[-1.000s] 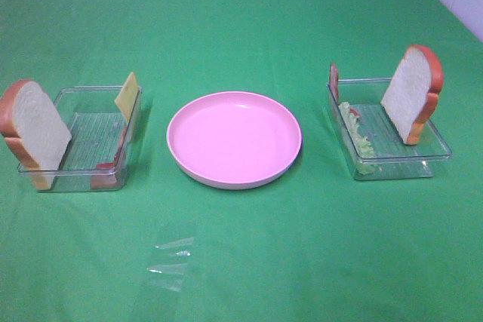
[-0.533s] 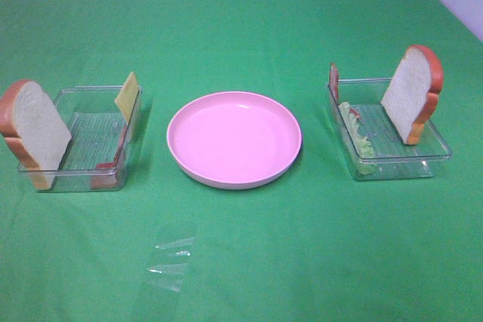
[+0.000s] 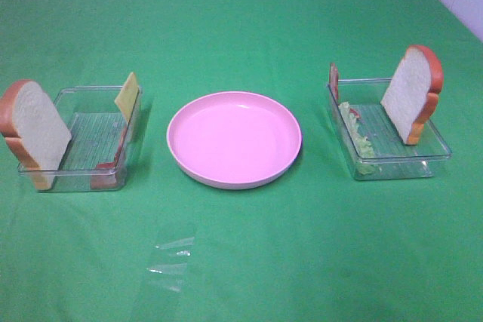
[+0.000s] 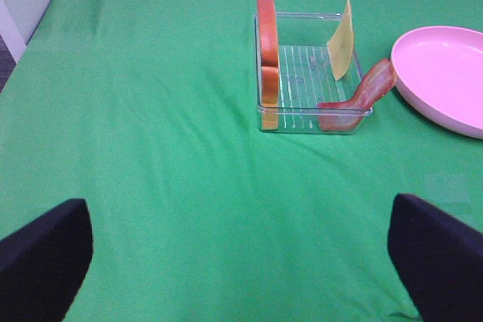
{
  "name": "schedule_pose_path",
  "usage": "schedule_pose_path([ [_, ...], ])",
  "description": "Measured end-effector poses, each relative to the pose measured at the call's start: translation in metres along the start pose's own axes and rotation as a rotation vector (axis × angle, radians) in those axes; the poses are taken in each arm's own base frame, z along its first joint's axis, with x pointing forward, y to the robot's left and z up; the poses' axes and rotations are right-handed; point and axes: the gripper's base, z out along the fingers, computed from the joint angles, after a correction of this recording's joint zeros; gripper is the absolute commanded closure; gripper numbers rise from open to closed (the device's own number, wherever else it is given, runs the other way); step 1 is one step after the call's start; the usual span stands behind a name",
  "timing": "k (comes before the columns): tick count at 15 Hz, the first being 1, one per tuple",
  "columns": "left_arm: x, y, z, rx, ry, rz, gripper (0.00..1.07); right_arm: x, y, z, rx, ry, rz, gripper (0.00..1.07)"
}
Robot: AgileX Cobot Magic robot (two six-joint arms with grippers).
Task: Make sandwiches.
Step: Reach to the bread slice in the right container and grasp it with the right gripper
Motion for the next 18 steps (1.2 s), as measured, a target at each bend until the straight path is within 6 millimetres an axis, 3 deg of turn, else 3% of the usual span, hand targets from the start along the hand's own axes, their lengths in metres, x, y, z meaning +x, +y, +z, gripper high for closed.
schedule_pose_path([
  [1, 0.000, 0.000, 0.000, 0.000, 0.000, 0.000, 0.09, -0.033, 0.002, 0.007, 0.002, 0.056, -0.001, 0.19],
  [2, 0.000, 0.000, 0.000, 0.000, 0.000, 0.000, 0.09, -0.051, 0.003, 0.013, 0.004, 0.086, -0.002, 0.19],
  [5, 0.000, 0.000, 0.000, 0.000, 0.000, 0.000, 0.09, -0.136, 0.010, 0.062, 0.005, 0.179, -0.028, 0.19],
  [6, 0.000, 0.000, 0.000, 0.000, 0.000, 0.000, 0.09, -0.173, 0.012, 0.084, 0.003, 0.178, -0.030, 0.20],
  [8, 0.000, 0.000, 0.000, 0.000, 0.000, 0.000, 0.09, -0.209, 0.016, 0.109, -0.004, 0.184, -0.046, 0.20],
  [10, 0.000, 0.000, 0.000, 0.000, 0.000, 0.000, 0.09, -0.234, 0.019, 0.133, -0.022, 0.203, -0.058, 0.20],
  [13, 0.000, 0.000, 0.000, 0.000, 0.000, 0.000, 0.09, -0.252, 0.023, 0.165, -0.044, 0.230, -0.065, 0.20],
  [18, 0.000, 0.000, 0.000, 0.000, 0.000, 0.000, 0.09, -0.257, 0.027, 0.221, -0.065, 0.312, -0.073, 0.20],
])
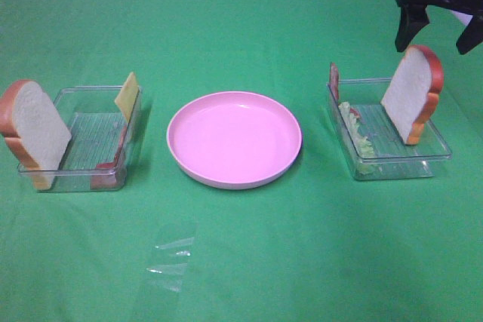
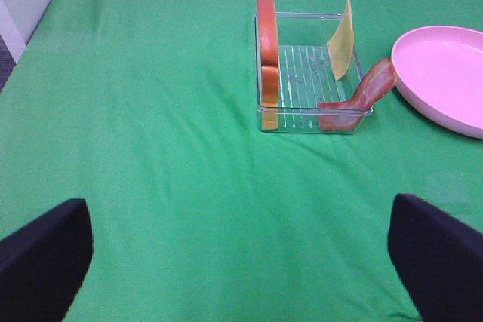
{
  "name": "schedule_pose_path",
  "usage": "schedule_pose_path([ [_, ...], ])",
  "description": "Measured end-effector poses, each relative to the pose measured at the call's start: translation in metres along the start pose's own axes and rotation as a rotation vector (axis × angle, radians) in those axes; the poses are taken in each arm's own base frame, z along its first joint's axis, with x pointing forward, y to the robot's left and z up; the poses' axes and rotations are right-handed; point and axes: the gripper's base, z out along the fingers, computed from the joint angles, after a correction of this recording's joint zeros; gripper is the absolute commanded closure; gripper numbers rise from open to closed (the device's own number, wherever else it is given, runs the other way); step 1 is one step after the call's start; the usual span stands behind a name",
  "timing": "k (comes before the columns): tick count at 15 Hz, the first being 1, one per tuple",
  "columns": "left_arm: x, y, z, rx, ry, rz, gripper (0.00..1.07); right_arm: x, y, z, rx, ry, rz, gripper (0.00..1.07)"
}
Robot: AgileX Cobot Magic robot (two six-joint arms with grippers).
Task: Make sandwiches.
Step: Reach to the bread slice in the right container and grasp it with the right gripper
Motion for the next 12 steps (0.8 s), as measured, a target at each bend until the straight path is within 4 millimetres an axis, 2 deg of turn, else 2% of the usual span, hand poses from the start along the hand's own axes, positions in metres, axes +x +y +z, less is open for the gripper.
schedule_pose_path([
  [5, 0.000, 0.000, 0.000, 0.000, 0.000, 0.000, 0.09, -0.005, -0.001, 0.031, -0.001, 0.035, 0.003, 0.20],
  [6, 0.000, 0.000, 0.000, 0.000, 0.000, 0.000, 0.09, -0.005, -0.002, 0.045, -0.002, 0.063, 0.004, 0.20],
  [8, 0.000, 0.000, 0.000, 0.000, 0.000, 0.000, 0.09, -0.005, -0.002, 0.053, -0.002, 0.081, 0.004, 0.20],
  [10, 0.000, 0.000, 0.000, 0.000, 0.000, 0.000, 0.09, -0.005, -0.002, 0.054, -0.002, 0.086, 0.004, 0.26],
  [12, 0.000, 0.000, 0.000, 0.000, 0.000, 0.000, 0.09, -0.005, -0.002, 0.054, -0.002, 0.087, 0.004, 0.40],
])
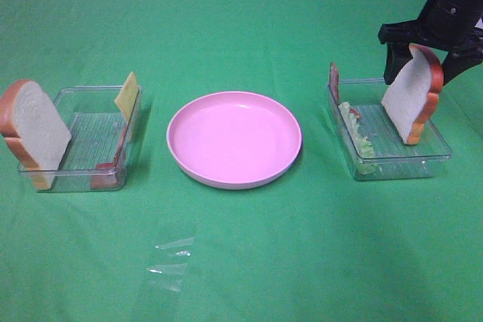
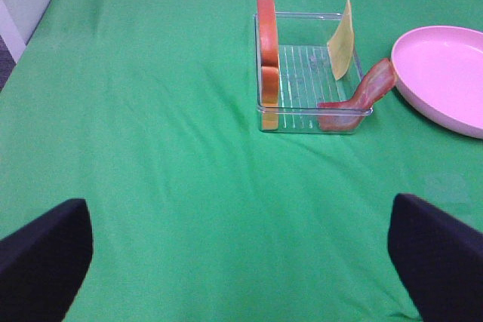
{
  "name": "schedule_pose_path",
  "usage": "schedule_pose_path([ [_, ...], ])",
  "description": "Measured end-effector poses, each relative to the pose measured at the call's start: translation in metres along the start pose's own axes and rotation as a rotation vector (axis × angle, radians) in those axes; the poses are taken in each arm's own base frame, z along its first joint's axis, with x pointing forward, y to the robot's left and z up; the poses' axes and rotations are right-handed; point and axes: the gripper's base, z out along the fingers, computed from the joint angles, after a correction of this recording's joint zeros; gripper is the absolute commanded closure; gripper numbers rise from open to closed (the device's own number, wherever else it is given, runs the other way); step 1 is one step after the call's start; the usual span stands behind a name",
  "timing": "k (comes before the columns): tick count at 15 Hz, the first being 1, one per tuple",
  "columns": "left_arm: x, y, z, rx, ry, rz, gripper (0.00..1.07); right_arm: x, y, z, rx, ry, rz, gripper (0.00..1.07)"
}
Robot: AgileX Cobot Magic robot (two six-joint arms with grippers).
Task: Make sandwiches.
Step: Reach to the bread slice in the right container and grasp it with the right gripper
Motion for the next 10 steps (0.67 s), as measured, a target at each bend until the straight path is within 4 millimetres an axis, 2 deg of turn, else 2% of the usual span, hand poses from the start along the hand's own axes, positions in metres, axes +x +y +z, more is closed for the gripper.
schedule_pose_path([
  [1, 0.0000, 0.0000, 0.0000, 0.000, 0.000, 0.000, 0.09, 0.0000, 0.0000, 0.0000, 0.000, 0.000, 0.000, 0.43],
  [10, 0.0000, 0.0000, 0.0000, 0.000, 0.000, 0.000, 0.09, 0.0015, 0.0001, 0.0000, -0.001, 0.016, 0.000, 0.43],
])
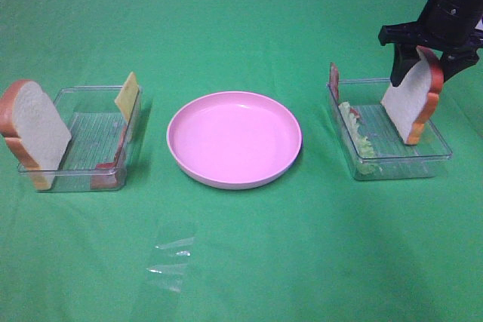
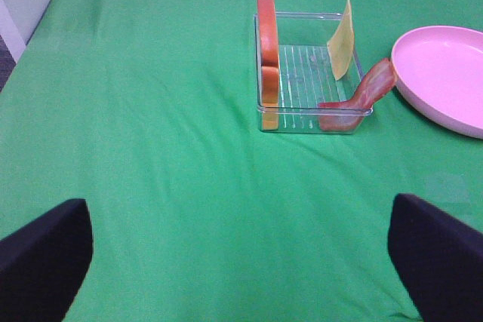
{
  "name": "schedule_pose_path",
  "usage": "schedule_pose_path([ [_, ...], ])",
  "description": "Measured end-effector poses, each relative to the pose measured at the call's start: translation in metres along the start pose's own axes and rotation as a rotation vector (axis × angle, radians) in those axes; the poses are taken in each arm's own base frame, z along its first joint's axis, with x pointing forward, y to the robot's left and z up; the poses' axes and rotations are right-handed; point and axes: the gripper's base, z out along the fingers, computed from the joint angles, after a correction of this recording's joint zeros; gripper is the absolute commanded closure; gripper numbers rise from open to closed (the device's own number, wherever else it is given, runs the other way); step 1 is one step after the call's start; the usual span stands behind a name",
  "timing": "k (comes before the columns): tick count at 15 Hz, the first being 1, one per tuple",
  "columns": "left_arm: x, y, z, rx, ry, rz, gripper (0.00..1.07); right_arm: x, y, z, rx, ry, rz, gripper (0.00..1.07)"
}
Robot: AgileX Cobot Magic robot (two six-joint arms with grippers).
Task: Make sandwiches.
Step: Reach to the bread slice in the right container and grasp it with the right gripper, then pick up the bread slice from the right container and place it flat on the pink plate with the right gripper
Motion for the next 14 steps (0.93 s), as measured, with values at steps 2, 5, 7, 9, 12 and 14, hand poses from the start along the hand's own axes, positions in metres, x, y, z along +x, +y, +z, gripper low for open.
schedule_pose_path([
  [2, 0.0000, 0.0000, 0.0000, 0.000, 0.000, 0.000, 0.09, 0.0004, 0.0000, 0.0000, 0.000, 0.004, 0.000, 0.45],
  [5, 0.0000, 0.0000, 0.0000, 0.000, 0.000, 0.000, 0.09, 0.0004, 0.0000, 0.0000, 0.000, 0.004, 0.000, 0.60],
  [7, 0.0000, 0.0000, 0.0000, 0.000, 0.000, 0.000, 0.09, 0.0004, 0.0000, 0.0000, 0.000, 0.004, 0.000, 0.70],
  [9, 0.0000, 0.0000, 0.0000, 0.000, 0.000, 0.000, 0.09, 0.0004, -0.0001, 0.0000, 0.001, 0.004, 0.000, 0.94],
  [12, 0.0000, 0.0000, 0.0000, 0.000, 0.000, 0.000, 0.09, 0.0004, -0.0001, 0.0000, 0.001, 0.004, 0.000, 1.07],
  [14, 0.0000, 0.0000, 0.0000, 0.000, 0.000, 0.000, 0.09, 0.0008, -0.0001, 0.0000, 0.001, 0.009, 0.000, 1.07],
])
